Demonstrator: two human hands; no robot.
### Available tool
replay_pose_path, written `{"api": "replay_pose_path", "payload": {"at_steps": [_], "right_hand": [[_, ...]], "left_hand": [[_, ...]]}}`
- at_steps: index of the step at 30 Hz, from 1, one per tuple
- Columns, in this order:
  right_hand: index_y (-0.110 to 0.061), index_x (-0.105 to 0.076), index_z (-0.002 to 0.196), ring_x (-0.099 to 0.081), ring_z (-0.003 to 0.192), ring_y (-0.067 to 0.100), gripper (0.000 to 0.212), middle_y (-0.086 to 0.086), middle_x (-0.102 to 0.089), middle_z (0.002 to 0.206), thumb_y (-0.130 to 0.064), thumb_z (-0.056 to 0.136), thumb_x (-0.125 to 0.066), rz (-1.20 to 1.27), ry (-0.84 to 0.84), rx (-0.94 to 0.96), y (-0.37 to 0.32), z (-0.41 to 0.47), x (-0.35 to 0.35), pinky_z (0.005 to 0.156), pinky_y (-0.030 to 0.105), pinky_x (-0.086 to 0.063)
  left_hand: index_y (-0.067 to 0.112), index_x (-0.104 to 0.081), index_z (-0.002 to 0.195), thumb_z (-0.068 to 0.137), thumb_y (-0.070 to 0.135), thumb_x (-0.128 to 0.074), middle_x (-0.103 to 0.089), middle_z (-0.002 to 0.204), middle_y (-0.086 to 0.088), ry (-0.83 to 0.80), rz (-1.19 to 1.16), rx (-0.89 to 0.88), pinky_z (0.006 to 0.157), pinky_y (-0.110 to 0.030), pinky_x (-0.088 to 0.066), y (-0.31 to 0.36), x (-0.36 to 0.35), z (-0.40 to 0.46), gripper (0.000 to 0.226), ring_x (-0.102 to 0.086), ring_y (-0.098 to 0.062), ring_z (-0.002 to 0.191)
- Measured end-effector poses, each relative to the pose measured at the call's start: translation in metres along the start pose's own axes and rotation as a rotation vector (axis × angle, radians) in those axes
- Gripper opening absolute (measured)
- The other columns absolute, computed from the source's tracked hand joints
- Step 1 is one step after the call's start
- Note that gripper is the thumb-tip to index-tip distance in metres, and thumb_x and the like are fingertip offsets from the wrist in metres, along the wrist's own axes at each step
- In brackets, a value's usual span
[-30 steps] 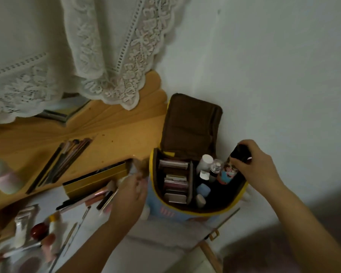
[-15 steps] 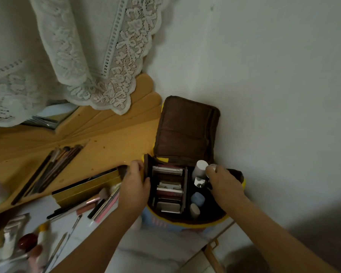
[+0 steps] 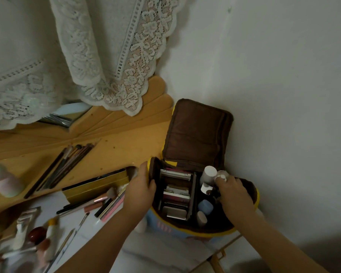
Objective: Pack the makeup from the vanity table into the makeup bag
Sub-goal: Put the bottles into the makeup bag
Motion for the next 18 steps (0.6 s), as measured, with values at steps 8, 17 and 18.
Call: {"api": "replay_pose_path", "payload": {"at_steps": [8, 17, 18], "right_hand": [[-0.016, -0.047, 0.122, -0.054, 0.109, 0.021, 0.031, 0.006, -0.054, 0.122, -0.023, 0.092, -0.053, 0.076, -0.085, 0.083, -0.004, 0.013, -0.004, 0.088, 0.027, -0.046], [-0.004, -0.07, 0.093, -0.063, 0.073, 0.035, 0.024, 0.017, -0.069, 0.083, 0.005, 0.071, -0.072, 0.275, 0.114, 0.176, -0.026, -0.013, 0.022, 0.059, 0.036, -0.051], [-0.006, -0.07, 0.091, -0.063, 0.071, 0.032, 0.023, 0.015, -0.069, 0.08, 0.005, 0.071, -0.072, 0.307, 0.124, 0.211, -0.037, -0.018, 0.025, 0.054, 0.029, -0.047]], "left_hand": [[0.018, -0.039, 0.127, 0.092, 0.011, -0.045, -0.065, 0.099, -0.012, -0.087, 0.137, 0.02, 0.076, -0.038, -0.053, -0.002, -0.009, 0.004, 0.036, -0.063, -0.029, 0.09], [0.012, -0.058, 0.115, 0.094, 0.024, -0.047, -0.067, 0.11, -0.009, -0.118, 0.209, 0.044, 0.089, -0.03, -0.046, -0.014, 0.017, -0.018, 0.027, -0.06, -0.022, 0.105], [0.011, -0.061, 0.111, 0.094, 0.024, -0.048, -0.067, 0.111, -0.008, -0.115, 0.199, 0.045, 0.088, -0.029, -0.046, -0.018, 0.022, -0.024, 0.025, -0.06, -0.02, 0.104]]}}
Point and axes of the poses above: each hand's wrist, its own z-axis towards the middle knuckle, its own x-axis out of the back of the hand, y = z × x, the point moved 10 cm from there along z, towards the middle knuckle
